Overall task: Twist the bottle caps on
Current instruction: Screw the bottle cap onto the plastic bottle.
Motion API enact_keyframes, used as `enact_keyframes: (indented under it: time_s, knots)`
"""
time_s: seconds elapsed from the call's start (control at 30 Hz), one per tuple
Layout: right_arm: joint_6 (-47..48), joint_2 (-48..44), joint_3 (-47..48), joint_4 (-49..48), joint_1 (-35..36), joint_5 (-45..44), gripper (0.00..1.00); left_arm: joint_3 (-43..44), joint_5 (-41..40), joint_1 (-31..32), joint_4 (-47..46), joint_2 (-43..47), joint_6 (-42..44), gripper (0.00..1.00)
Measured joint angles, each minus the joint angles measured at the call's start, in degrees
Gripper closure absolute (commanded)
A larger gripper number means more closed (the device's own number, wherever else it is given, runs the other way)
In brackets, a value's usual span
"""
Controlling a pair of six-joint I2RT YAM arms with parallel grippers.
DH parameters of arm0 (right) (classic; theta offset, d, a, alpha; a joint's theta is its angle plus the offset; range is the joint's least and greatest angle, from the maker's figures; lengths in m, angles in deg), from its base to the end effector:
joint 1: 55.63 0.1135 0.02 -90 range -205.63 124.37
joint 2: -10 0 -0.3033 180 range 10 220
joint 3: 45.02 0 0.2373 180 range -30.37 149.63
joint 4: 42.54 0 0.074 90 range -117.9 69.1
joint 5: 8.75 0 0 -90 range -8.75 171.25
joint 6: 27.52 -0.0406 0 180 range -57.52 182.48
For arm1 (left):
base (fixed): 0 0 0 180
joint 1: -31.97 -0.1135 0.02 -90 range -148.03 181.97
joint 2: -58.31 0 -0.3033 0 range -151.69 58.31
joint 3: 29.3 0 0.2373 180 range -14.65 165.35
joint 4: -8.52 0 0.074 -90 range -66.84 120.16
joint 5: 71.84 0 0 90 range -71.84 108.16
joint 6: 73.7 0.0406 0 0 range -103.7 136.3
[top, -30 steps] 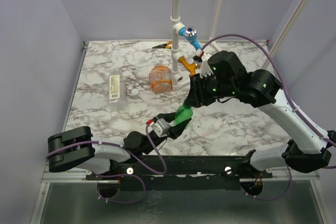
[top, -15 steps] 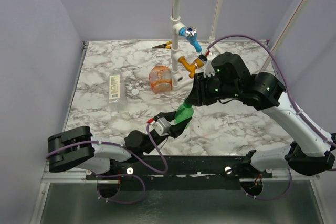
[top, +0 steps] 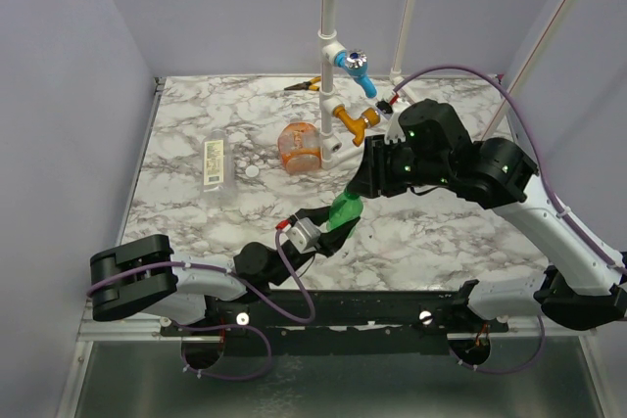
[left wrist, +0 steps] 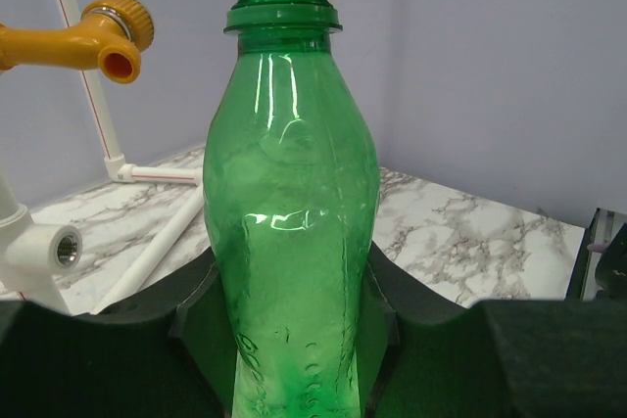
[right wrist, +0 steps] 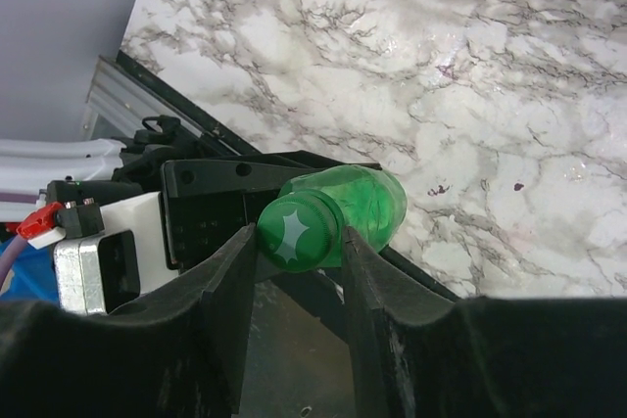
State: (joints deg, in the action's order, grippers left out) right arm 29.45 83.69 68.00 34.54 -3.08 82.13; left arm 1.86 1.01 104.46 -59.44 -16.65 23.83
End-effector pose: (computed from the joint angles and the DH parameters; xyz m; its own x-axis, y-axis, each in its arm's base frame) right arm 0.1266 0.1663 0.4848 -0.7488 -0.0813 -0.6578 -0.4688 0.7666 0.4389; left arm 0.0763 -0.2019 0.2883 0.2309 -0.3157 -0.9204 0.8070 0.5905 -0.0001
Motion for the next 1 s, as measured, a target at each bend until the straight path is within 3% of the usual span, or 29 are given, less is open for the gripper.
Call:
enact_keyframes:
  time_s: [0.37,0.73,1.0]
  knots:
    - [0.07,0.02,0.00,-0.02,0.02,-1.09,0.49,0.00,0.00,0.00,-0.15,0.00,0.02,1.00]
    - [0.96,-0.11,0.00,-3.06,0.00,-1.05,0.46,0.31,0.00,0.00,-0.94,0.00,0.17,1.00]
    - [2.27,-6.40,-6.58,-11.06,0.00,-1.29,0.34,0.66,0.00,0.00,-1.01,0.00,0.22,1.00]
